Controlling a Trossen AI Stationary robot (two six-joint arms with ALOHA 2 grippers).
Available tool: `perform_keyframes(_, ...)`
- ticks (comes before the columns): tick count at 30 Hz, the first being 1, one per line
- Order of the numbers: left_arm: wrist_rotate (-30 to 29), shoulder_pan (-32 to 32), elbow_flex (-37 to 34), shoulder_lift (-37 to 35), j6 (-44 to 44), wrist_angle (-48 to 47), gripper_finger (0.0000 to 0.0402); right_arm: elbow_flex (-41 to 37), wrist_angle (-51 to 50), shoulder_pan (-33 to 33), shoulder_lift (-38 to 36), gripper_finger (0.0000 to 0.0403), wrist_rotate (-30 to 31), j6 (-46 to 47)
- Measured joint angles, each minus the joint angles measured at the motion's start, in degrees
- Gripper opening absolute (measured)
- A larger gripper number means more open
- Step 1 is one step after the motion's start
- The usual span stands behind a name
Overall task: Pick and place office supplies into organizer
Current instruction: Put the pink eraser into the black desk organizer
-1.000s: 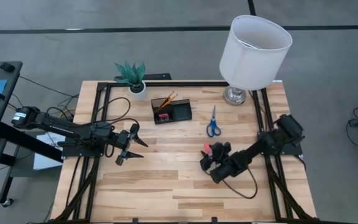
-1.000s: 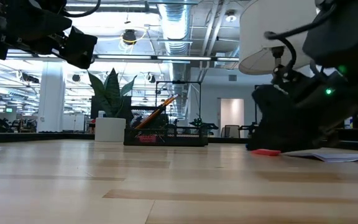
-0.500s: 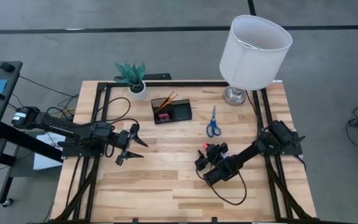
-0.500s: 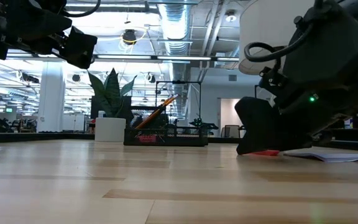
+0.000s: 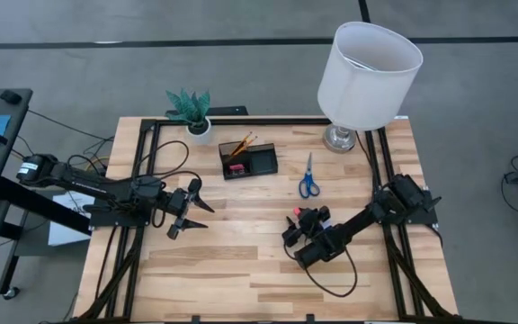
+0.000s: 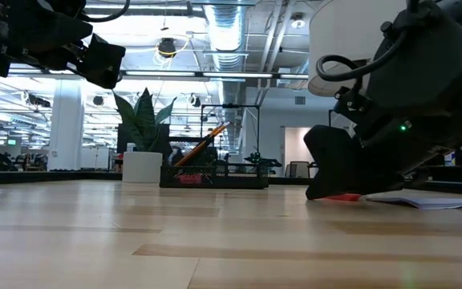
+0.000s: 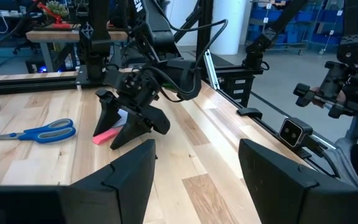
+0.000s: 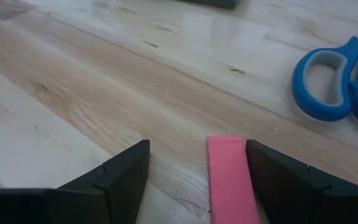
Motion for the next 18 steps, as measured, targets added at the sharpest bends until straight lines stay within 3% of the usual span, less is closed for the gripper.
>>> perform_keyframes(18, 0.2, 0.0, 0.0, 0.0, 0.0, 0.0, 0.0223, 0.1, -3.2, 0.2, 0.0, 0.0246, -0.1, 3.0)
